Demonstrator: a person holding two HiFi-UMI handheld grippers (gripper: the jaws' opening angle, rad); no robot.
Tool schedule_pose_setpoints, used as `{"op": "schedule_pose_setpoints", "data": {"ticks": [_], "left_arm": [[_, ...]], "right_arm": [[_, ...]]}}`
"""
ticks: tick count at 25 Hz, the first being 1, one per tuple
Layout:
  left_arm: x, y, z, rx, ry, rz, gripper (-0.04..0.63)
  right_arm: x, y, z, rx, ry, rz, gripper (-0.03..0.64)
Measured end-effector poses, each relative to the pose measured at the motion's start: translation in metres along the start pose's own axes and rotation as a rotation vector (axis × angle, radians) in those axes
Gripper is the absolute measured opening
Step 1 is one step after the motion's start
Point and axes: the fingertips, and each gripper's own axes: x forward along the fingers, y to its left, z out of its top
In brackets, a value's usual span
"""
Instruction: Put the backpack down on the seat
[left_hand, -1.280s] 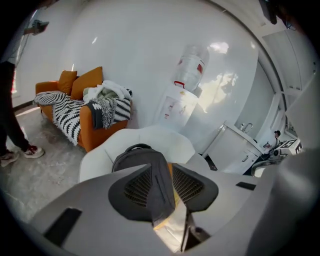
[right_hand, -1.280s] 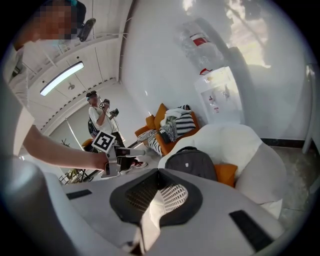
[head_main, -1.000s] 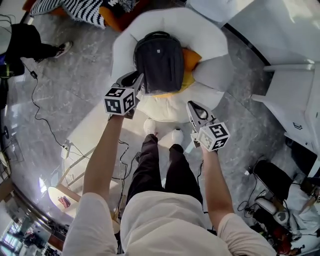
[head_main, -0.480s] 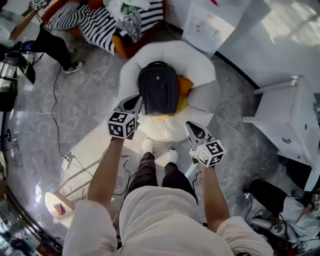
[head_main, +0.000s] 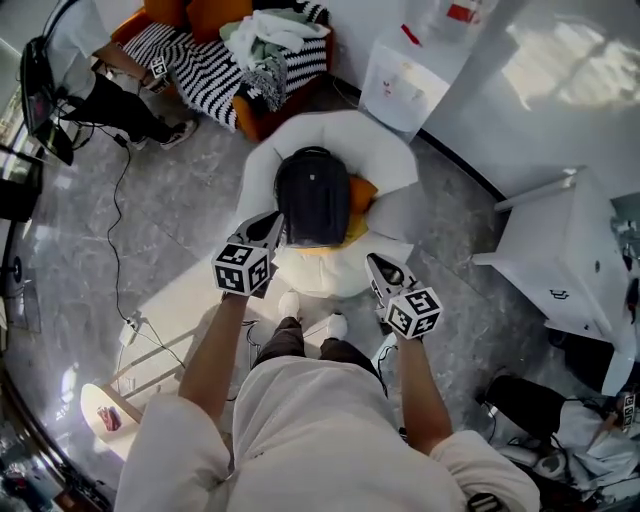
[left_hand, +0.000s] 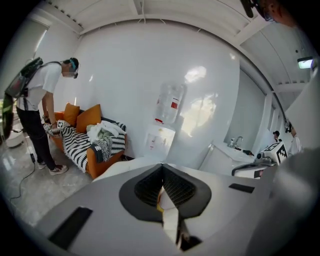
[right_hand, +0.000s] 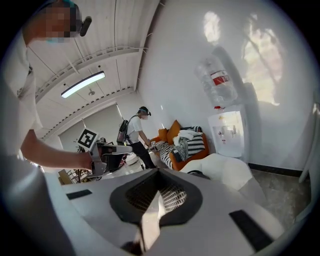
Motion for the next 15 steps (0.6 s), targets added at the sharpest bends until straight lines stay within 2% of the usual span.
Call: {"op": "schedule_pose_setpoints", "data": {"ticks": [8,15], "left_arm": [[-0.037,-0.033,0.016,0.027,-0.042,-0.019,0.017],[-0.054,-0.044,0.023,0.032,-0.055,-0.015,0.017]], "right_arm": [[-0.033,0.016,0.016,-0.019,-0.031,-0.001,0.021],[-0.051,0.023,0.032,-0.049,-0.052,-0.005,0.021]]}}
